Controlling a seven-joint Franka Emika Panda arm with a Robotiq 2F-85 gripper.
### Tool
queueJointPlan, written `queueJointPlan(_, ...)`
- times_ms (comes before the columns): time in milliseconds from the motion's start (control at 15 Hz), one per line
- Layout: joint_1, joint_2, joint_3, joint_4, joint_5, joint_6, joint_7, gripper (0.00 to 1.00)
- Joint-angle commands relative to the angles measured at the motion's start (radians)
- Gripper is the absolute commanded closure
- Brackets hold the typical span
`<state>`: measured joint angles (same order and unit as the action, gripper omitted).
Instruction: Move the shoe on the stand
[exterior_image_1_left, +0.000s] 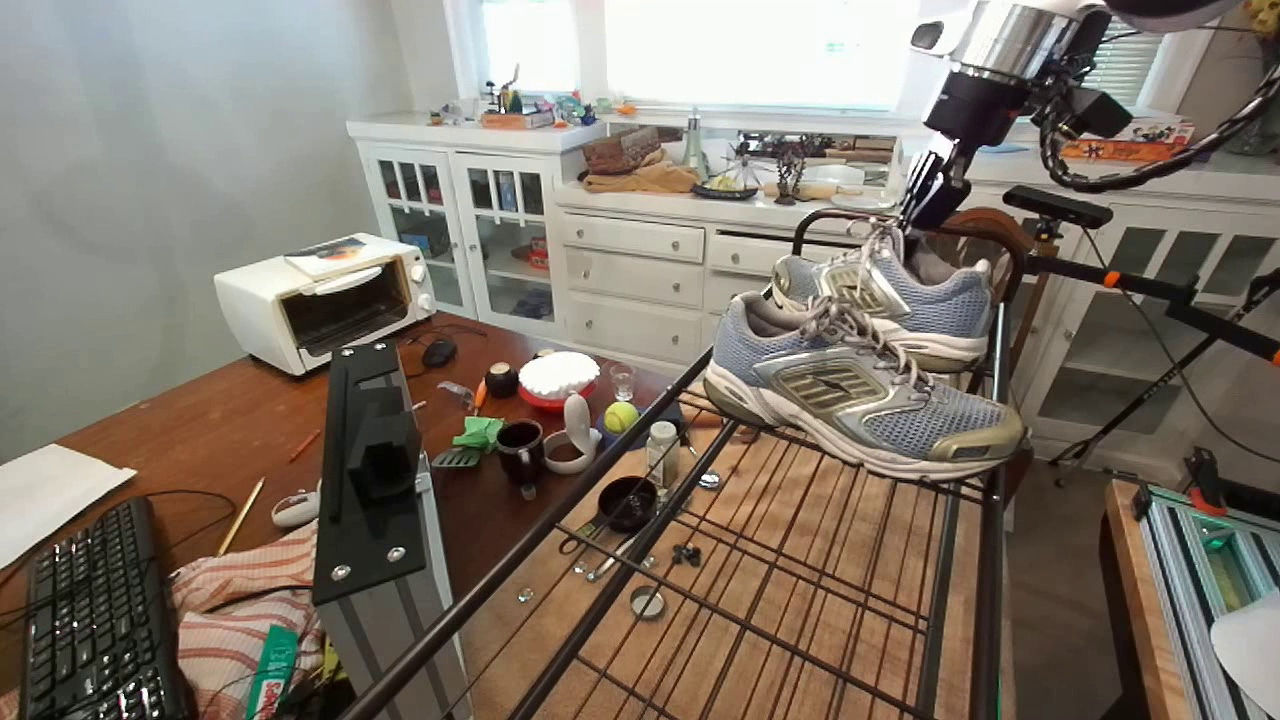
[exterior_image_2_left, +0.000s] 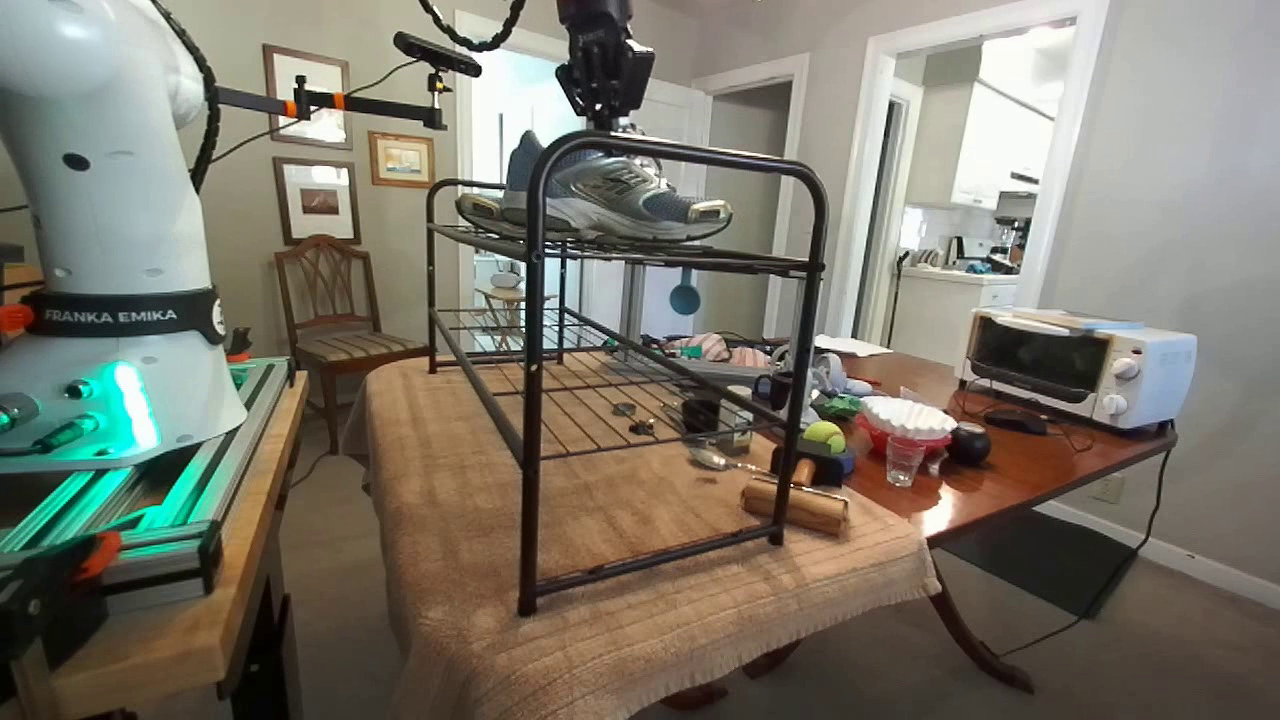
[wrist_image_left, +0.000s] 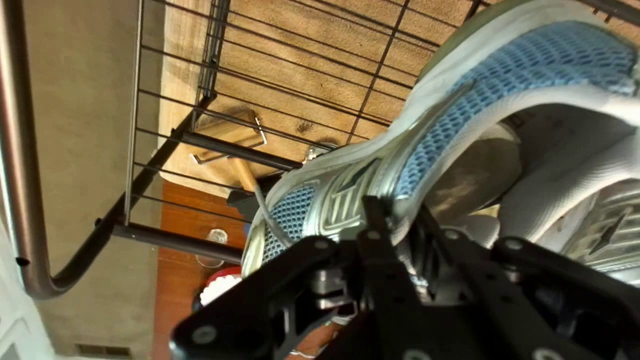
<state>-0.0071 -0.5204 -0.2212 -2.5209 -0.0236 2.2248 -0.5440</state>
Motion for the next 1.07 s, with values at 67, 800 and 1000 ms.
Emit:
queueJointPlan(67, 0.050, -0.025, -0.056, 0.012, 0.029, -0.078, -0.242, 0.96)
queueJointPlan(800, 0.036, 0.010, -0.041, 0.030, 0.016, -0.062, -0.519, 0.96)
queueJointPlan(1000, 0.033, 0.015, -0.038, 0.032, 0.016, -0.060, -0.557, 0.96)
